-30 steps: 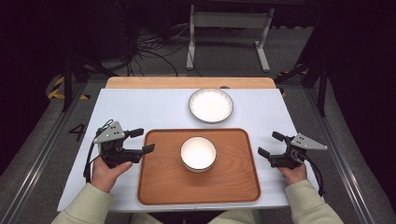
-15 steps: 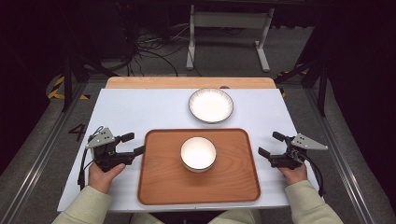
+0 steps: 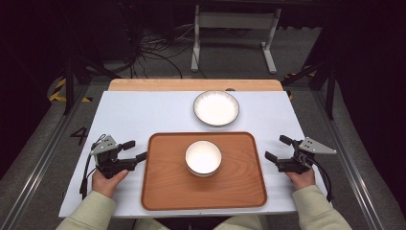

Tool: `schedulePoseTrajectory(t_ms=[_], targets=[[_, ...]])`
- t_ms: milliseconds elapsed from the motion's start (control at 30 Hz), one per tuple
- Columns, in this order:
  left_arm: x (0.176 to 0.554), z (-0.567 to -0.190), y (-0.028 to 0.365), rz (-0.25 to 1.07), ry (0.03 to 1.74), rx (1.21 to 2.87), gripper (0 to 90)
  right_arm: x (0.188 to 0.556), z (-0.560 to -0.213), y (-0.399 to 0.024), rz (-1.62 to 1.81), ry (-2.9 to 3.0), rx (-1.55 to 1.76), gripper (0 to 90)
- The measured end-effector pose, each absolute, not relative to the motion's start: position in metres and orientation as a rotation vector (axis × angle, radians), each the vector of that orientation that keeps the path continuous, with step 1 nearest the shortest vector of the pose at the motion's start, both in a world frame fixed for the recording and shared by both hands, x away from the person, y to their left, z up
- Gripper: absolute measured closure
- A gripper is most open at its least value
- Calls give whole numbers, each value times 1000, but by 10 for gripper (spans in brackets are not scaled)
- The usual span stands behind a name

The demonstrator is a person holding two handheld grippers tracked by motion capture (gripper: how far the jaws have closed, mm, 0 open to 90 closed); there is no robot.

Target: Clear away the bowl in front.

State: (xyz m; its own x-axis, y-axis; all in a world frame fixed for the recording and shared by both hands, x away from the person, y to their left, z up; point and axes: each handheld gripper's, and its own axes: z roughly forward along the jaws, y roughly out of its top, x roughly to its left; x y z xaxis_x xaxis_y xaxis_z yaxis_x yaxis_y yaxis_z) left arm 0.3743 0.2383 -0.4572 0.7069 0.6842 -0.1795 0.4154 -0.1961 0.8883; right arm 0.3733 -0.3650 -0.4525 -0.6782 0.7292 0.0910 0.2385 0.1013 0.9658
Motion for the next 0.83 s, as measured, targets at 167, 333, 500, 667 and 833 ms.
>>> schedulePoseTrajectory(t_ms=[167, 333, 500, 667, 833], targets=[[375, -463, 241, 290, 900, 1821, 269, 373, -452, -365, 1606, 1975, 943, 4], [373, -465, 240, 286, 892, 1852, 264, 373, -452, -365, 1610, 1973, 943, 4], [374, -466, 238, 283, 898, 1866, 262, 373, -452, -365, 1609, 1975, 943, 4], [374, -466, 238, 280, 900, 1867, 262, 373, -452, -365, 1609, 1974, 944, 4], [374, -465, 238, 286, 889, 1867, 262, 373, -452, -365, 1609, 1973, 943, 4]])
